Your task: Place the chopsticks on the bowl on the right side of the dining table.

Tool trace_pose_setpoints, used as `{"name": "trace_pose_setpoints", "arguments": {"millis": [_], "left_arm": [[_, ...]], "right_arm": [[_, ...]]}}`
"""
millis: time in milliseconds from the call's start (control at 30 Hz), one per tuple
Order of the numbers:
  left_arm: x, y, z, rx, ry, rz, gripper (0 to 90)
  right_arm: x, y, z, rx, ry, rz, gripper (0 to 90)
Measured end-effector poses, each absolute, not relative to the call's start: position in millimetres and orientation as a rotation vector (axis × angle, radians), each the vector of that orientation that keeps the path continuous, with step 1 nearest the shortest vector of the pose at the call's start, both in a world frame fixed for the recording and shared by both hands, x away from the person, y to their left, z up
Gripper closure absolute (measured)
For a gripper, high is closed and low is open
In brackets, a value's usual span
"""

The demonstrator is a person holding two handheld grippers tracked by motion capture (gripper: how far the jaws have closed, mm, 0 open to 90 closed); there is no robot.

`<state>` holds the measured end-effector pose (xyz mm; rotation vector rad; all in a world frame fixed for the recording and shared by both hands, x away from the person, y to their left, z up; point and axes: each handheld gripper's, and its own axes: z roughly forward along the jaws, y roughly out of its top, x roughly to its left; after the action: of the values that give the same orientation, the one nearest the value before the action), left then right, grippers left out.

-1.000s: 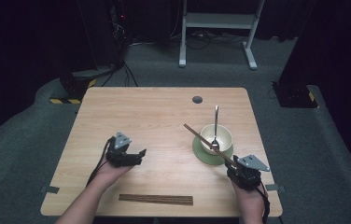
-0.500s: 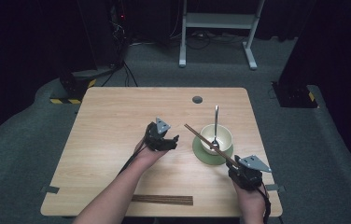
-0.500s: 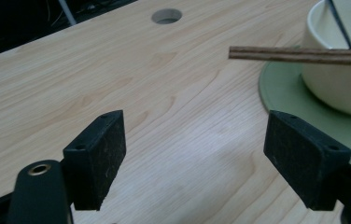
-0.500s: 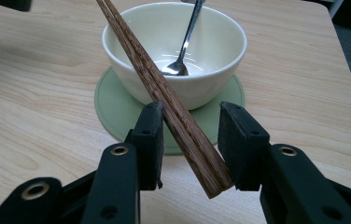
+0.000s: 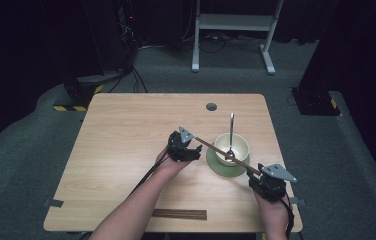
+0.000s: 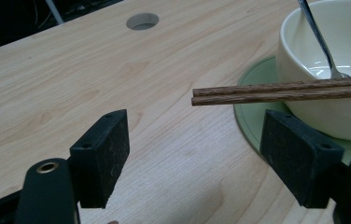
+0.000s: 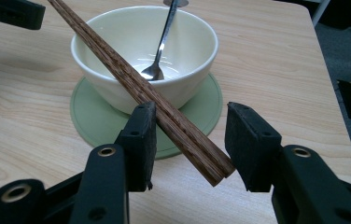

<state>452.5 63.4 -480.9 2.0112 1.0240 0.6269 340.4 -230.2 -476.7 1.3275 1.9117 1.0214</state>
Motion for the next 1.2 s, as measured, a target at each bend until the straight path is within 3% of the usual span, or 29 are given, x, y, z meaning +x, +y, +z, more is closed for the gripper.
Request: {"name": "trace_pose_setpoints", "arguments": {"millis": [800, 1200], "left_arm": [[445.8, 55.1, -480.0, 1.992, 0.981, 0.6, 30.7], [444.8, 56.1, -478.5, 1.972, 0.968, 0.58, 31.6]], "right_arm": [[347.2, -238.6, -474.7, 1.321, 1.887, 0.977, 42.4], [329.8, -239.3, -476.6, 1.347, 1.86, 0.935, 38.4]]}}
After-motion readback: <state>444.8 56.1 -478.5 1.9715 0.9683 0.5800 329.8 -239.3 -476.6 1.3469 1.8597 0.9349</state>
